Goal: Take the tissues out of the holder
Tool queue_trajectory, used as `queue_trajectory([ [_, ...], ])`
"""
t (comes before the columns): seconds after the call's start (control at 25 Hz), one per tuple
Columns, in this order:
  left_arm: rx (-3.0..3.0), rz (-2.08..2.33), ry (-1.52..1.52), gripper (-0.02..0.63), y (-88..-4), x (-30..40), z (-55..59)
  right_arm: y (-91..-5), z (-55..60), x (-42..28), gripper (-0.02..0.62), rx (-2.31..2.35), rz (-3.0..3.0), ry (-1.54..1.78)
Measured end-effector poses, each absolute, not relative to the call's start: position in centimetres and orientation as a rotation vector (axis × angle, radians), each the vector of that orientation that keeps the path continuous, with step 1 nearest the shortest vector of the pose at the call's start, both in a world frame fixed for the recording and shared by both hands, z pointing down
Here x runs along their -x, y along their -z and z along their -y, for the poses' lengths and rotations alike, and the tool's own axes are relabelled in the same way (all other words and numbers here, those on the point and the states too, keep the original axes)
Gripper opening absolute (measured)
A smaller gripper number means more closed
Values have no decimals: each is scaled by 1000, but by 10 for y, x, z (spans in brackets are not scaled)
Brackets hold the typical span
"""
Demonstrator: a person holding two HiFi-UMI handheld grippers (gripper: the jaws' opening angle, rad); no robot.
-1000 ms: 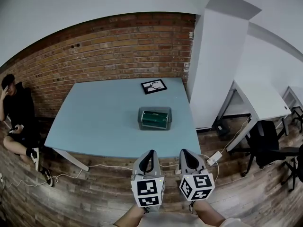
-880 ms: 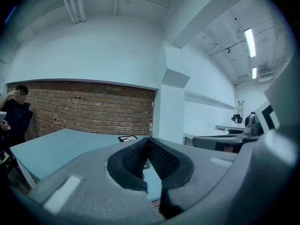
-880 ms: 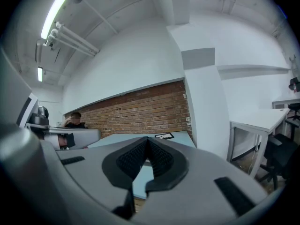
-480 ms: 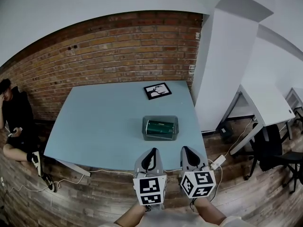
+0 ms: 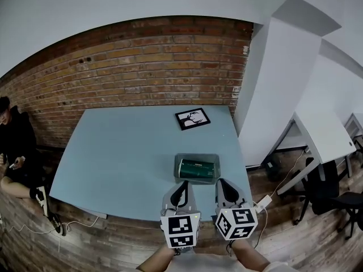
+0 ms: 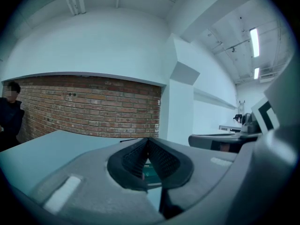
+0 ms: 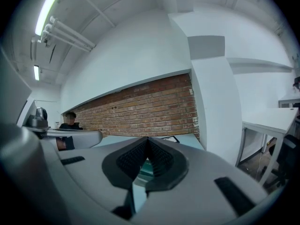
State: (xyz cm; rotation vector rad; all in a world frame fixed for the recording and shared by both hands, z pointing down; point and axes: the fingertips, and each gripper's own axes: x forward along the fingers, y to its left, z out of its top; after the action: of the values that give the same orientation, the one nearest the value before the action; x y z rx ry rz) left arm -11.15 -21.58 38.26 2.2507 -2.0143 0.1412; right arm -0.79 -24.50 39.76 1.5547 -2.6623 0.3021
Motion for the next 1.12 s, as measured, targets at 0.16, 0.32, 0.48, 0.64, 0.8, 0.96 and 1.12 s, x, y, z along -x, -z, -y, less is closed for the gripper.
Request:
queue_trajectory([
  [0.16,-2242,2015,-145,9,-385,120,234,-400,263,17,0,-1547,2658,-309],
  [0.32,-2228,2022,-148,9,-386,124,248,-401,274,18,0,-1547,2660,-319],
  [0.48,-2205,2023,-157,8,-393,120,258,-409,283,14,0,-1524,2657,-346],
  [0.64,-2171,2035,-170,8,-397,116,267,-414,295,12,0,-1476,2660,-360],
  [0.8,-2142,2073,-184,9,-396,119,269,-415,307,15,0,-1421,2669,-356],
  [0.96,-2092,2110,-178,9,-396,129,274,-419,318,26,2,-1331,2697,-356],
  [1.12,-2062,2125,-177,9,-399,133,276,-429,324,39,2,-1222,2695,-332],
])
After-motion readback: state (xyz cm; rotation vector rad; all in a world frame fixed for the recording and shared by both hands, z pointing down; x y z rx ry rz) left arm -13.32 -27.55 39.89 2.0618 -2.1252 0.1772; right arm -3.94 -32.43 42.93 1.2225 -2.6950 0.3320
